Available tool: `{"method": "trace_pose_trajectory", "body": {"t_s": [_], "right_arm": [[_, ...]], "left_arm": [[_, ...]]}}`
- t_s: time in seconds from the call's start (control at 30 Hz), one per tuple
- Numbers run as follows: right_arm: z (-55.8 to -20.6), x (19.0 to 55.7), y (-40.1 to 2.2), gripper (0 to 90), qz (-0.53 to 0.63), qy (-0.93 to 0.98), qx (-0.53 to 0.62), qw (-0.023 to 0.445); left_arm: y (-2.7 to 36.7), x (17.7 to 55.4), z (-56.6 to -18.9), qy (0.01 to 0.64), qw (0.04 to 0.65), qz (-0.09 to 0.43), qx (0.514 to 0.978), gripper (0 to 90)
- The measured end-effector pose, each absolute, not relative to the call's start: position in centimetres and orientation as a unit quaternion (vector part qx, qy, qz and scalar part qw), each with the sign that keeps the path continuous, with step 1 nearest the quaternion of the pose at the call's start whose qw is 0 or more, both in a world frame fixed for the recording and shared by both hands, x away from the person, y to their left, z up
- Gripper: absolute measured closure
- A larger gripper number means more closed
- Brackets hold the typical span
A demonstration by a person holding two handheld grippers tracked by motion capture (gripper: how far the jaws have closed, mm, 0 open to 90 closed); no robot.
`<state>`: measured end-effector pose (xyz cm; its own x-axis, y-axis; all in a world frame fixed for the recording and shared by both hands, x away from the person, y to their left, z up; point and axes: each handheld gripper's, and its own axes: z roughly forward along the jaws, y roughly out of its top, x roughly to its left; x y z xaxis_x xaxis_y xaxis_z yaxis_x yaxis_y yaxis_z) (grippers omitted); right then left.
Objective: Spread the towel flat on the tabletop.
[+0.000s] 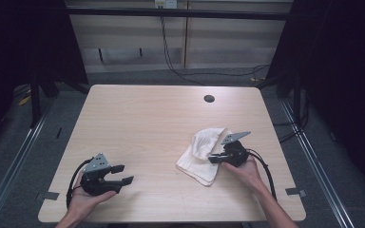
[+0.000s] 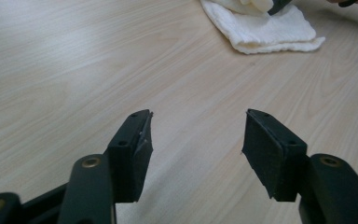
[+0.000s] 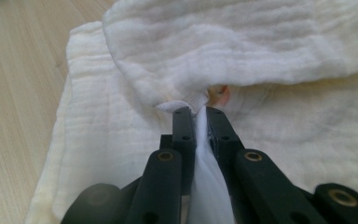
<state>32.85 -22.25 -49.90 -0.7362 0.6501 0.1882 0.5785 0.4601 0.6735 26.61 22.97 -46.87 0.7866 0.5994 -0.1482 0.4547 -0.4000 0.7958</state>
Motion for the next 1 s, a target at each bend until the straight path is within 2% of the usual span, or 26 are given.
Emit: {"method": "trace_pose_trajectory", "body": {"t_s": [0.27,0.4,0.57,0.73,0.83,0.93,1.0], "right_arm": [[-49.4,32.3,-20.9,83.7,0.377,0.86,0.342,0.04],[-49.4,31.8,-20.1,83.7,0.382,0.859,0.339,0.03],[-49.2,31.4,-19.5,83.8,0.381,0.862,0.334,0.027],[-48.8,30.9,-18.9,83.7,0.391,0.859,0.33,0.028],[-48.8,30.8,-18.8,83.7,0.392,0.858,0.329,0.026],[-49.1,30.8,-18.4,83.7,0.393,0.86,0.325,0.022],[-49.3,30.9,-18.2,83.7,0.396,0.859,0.323,0.019]], "left_arm": [[21.3,27.2,-47.1,0.297,0.441,0.065,0.844,50.8],[19.7,27.5,-46.8,0.281,0.445,0.051,0.849,59.9],[16.6,28.7,-47.0,0.268,0.441,0.031,0.856,60.5],[13.8,29.6,-47.2,0.25,0.443,0.02,0.861,56.0],[12.9,29.7,-47.4,0.245,0.436,0.013,0.866,56.2],[11.0,29.5,-48.2,0.215,0.42,0.007,0.881,62.1],[10.5,29.6,-48.7,0.212,0.413,-0.001,0.886,59.9]]}}
